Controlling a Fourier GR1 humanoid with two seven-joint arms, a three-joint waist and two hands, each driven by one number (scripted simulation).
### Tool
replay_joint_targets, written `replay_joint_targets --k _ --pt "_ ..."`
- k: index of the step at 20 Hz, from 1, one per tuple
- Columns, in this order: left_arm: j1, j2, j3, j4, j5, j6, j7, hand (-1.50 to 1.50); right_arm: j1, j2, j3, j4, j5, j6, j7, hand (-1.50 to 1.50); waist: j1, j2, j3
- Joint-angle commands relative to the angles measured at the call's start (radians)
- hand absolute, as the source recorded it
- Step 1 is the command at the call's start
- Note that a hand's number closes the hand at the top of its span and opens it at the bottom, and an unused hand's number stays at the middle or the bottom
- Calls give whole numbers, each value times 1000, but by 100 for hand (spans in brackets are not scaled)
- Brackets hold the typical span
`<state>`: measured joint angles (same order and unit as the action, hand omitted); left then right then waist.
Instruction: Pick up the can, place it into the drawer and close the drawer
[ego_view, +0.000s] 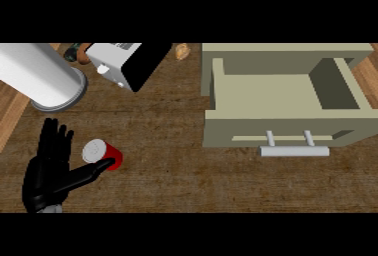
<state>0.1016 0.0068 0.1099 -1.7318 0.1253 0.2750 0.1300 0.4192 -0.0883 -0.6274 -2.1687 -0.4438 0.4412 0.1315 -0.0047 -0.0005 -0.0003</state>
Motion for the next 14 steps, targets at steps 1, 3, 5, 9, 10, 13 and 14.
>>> replay_joint_targets --k 1,3,5,9,10,13,14 --pt "-7 -6 -32 77 12 53 -72 -150 -7 5 -27 -5 -25 21 34 -150 0 0 0" --pt "90 9 38 24 43 -32 -87 -150 10 -5 -66 19 -48 43 7 -150 3 -1 0" --pt "44 16 88 184 63 -64 -212 -150 16 18 -43 -53 -49 24 52 -150 0 0 0" --pt "43 -6 71 342 76 -61 -336 -150 32 10 -90 0 -62 79 12 -150 -3 0 0" --pt "62 -6 79 311 56 -56 -354 -150 13 85 -23 26 69 73 -59 -150 2 0 0" --pt "-15 36 129 377 107 -96 -289 -150 -43 21 -60 98 41 91 -63 -150 2 0 0" --pt "19 28 107 377 95 -119 -320 -150 1 69 -26 -80 0 28 72 -150 1 0 0"
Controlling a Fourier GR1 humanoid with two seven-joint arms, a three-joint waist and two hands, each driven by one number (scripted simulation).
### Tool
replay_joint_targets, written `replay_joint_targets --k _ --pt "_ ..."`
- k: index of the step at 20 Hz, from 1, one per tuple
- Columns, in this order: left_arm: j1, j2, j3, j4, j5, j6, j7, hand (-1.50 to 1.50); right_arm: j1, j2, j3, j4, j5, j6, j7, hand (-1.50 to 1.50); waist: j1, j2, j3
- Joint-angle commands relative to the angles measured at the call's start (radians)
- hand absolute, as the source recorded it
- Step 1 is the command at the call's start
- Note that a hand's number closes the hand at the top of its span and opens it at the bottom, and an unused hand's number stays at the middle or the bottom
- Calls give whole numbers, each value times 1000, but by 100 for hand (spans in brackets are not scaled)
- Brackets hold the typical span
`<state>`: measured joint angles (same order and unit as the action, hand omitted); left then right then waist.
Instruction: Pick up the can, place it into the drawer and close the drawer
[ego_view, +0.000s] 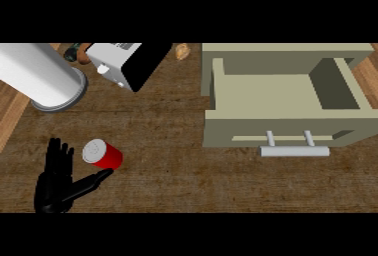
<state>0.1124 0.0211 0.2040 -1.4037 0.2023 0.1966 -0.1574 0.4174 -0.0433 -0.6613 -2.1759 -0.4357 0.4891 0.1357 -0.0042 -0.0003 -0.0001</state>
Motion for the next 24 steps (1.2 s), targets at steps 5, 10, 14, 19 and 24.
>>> replay_joint_targets --k 5,10,14,19,24 --pt "16 -4 7 108 38 -72 -68 -150 28 41 35 -39 3 -8 3 -150 1 -1 0" --pt "-83 29 59 254 73 -84 -131 -150 -11 -4 -67 -85 -89 -11 118 -150 0 0 0" --pt "-155 30 73 395 89 -117 -198 -150 2 9 -91 -73 -95 41 96 -150 -2 0 0" --pt "-177 27 70 435 110 -120 -213 -150 10 22 -142 -44 -134 78 85 -150 -2 -1 0" --pt "-312 7 108 588 146 -109 -284 150 -15 29 -98 -106 -130 38 174 -150 -4 1 -1"
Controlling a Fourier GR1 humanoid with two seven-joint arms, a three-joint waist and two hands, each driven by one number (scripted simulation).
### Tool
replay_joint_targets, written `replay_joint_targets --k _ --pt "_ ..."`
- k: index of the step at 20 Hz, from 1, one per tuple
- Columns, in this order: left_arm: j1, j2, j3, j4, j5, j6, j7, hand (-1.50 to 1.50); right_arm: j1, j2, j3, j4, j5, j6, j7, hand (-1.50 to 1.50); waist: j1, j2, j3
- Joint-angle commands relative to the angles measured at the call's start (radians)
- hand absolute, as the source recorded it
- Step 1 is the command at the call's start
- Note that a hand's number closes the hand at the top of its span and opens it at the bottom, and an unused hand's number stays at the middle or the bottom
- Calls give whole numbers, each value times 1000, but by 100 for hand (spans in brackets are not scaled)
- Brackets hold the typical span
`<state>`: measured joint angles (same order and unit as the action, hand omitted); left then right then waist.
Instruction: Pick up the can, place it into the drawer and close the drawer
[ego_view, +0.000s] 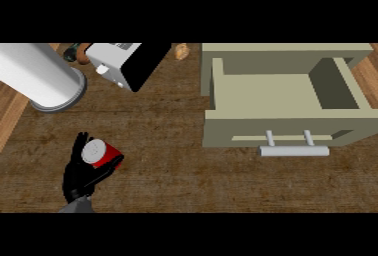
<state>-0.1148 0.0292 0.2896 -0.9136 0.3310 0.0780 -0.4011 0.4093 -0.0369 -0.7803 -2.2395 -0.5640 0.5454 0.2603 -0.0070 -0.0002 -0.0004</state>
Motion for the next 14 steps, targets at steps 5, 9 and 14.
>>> replay_joint_targets --k 5,9,14 --pt "-85 61 3 82 72 -155 50 150 -24 10 14 -9 10 2 35 -150 2 0 0" --pt "-59 19 -40 46 45 -181 -52 150 -11 2 -13 81 -3 43 -40 -150 1 0 0" --pt "-54 33 -71 -139 59 -147 43 150 32 36 37 2 36 -1 -47 -150 5 -2 1"
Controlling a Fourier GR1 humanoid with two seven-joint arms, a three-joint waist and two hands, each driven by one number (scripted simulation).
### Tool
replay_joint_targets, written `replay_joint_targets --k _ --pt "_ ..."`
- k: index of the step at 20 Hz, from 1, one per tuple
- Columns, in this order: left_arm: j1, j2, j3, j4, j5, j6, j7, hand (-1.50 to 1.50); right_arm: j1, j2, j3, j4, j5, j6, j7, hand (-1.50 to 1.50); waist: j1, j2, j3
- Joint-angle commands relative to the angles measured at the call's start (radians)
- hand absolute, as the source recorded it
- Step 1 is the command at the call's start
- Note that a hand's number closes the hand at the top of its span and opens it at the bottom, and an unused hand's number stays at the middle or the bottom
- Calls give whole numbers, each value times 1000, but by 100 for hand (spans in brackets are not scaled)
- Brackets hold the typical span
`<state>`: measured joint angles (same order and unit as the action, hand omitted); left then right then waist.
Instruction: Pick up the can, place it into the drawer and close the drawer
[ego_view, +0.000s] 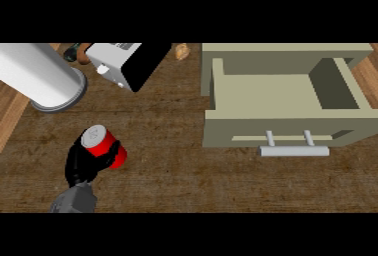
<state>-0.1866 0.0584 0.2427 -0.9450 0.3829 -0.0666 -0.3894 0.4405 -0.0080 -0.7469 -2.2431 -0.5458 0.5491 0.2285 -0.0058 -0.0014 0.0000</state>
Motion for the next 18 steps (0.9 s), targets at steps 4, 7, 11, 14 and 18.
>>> replay_joint_targets --k 4,7,11,14,18 --pt "-57 -56 -98 -169 1 65 96 150 15 8 90 -33 54 -68 -8 -150 0 -1 0" --pt "-75 -14 -97 -145 6 0 148 150 44 4 -4 -50 -52 -22 39 -150 -3 0 0" --pt "-108 -33 -128 -172 -3 18 180 150 14 -31 -34 -44 -93 -31 54 -150 -2 0 0" --pt "-70 -42 -181 -307 -57 71 191 150 44 8 86 -46 9 -86 -31 -150 1 -1 1" --pt "-146 -51 -226 -429 -71 182 354 150 17 7 70 -48 27 -98 4 -150 4 -1 1"
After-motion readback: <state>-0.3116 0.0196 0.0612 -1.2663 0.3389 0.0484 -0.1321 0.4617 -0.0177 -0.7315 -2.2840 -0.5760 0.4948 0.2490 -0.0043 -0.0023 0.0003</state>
